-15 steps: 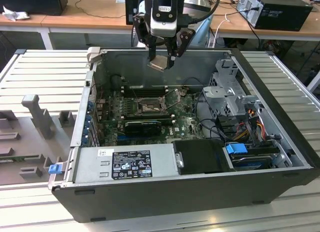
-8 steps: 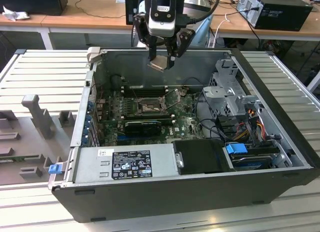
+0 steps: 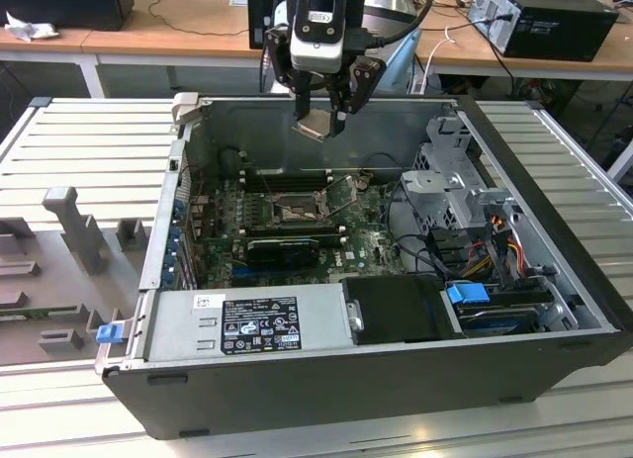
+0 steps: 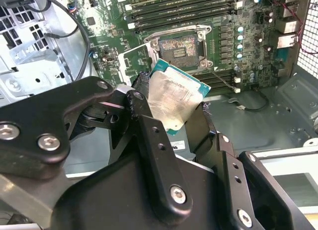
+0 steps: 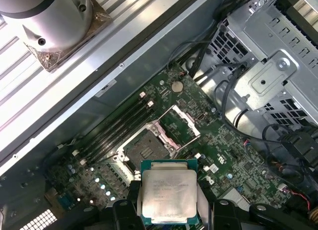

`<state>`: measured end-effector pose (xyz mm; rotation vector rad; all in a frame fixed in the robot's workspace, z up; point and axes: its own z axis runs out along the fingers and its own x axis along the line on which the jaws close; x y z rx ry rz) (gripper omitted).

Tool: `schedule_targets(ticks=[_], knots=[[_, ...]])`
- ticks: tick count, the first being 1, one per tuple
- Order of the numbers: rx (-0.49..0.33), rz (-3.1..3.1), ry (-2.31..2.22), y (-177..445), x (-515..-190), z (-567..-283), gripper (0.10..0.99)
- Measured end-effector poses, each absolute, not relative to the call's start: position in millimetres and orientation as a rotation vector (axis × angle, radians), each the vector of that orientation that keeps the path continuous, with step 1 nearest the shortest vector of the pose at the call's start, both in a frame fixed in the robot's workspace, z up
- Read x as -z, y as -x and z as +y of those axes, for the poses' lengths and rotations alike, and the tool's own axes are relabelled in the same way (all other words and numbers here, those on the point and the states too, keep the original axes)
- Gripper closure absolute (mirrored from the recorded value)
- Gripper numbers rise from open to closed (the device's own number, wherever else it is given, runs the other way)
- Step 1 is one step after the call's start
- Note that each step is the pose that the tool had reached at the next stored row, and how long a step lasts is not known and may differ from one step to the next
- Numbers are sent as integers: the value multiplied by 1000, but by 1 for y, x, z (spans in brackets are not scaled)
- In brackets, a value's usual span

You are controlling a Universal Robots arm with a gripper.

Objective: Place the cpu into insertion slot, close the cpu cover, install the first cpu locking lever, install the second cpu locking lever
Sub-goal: 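Place the cpu into insertion slot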

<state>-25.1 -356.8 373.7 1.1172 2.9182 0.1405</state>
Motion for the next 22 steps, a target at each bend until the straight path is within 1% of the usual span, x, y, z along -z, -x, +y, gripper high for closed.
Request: schedule_targets(ticks=[16,22], knots=[[-140,2872,-1222,25,-373,-357,553],[-132,2862,-1240,25,-368,-357,553]])
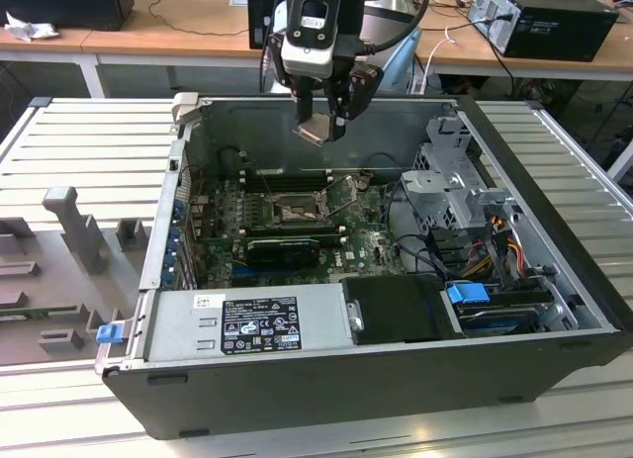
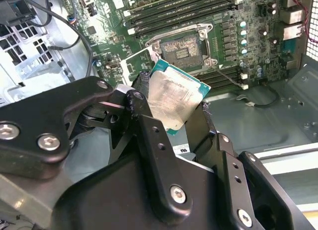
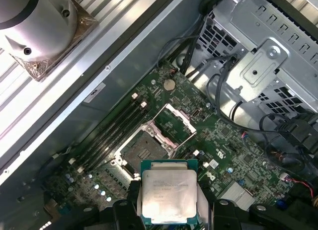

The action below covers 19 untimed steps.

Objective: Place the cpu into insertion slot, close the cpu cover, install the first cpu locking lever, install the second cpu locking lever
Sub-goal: 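Place the cpu into insertion slot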

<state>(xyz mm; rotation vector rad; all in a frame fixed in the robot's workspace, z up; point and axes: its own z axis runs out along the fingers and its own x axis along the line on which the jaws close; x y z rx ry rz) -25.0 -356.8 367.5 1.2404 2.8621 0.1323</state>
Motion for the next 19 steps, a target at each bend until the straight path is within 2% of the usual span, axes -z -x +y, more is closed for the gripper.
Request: schedule_targets(ticks=[19], knots=[[-130,2772,-1418,25,-367,-357,553]])
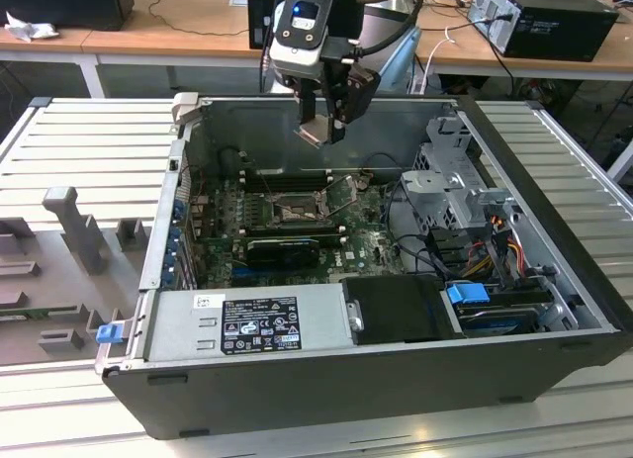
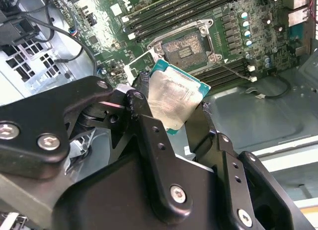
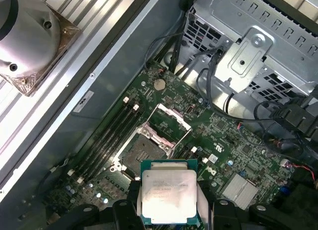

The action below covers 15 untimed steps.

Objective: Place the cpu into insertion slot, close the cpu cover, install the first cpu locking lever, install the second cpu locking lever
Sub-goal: 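Place the cpu into insertion slot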

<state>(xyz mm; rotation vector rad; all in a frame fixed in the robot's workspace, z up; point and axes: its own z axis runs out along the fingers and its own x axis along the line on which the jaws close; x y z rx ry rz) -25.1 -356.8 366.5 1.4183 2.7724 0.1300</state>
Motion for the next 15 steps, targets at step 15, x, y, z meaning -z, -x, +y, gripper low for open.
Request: schedule_targets(ticks=[15], knots=[[-127,2673,-1587,25,-366,-357,553]])
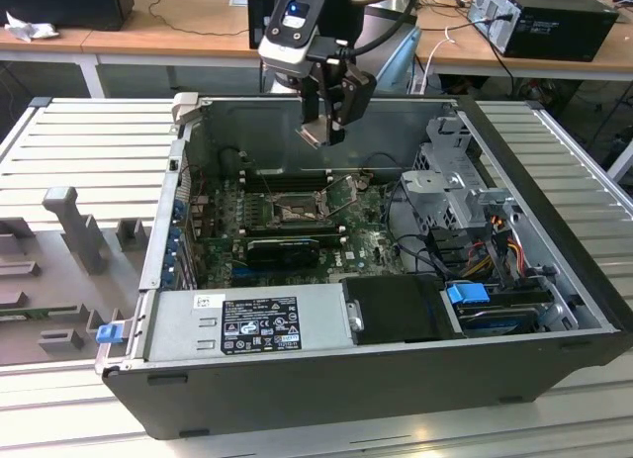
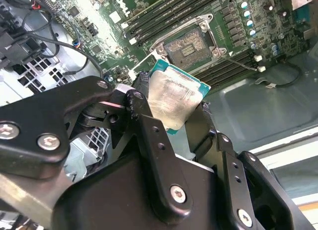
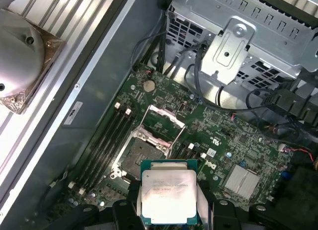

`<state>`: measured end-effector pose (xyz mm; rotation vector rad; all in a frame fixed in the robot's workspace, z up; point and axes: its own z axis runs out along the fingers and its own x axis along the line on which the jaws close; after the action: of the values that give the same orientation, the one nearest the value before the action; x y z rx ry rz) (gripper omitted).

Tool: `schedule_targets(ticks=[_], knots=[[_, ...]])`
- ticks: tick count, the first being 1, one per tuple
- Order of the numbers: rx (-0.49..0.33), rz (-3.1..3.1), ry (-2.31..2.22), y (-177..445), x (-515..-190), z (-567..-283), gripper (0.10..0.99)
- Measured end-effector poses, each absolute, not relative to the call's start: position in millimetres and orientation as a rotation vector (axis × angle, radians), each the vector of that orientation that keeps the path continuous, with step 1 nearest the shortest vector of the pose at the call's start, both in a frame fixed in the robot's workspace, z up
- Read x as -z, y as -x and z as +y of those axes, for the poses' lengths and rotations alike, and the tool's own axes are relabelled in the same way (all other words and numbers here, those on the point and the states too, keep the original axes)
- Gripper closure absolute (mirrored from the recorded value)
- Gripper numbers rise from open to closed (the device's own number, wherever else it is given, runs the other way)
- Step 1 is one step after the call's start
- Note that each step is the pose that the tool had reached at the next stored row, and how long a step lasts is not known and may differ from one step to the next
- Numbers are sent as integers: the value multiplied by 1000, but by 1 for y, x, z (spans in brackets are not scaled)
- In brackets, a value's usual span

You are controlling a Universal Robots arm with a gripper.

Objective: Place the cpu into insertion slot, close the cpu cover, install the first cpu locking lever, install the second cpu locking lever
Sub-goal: 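Place the cpu into insertion slot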

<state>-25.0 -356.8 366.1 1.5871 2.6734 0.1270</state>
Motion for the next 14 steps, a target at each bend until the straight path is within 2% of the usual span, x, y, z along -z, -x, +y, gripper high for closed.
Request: schedule_targets(ticks=[14], knots=[[-124,2566,-1746,25,-364,-357,553]])
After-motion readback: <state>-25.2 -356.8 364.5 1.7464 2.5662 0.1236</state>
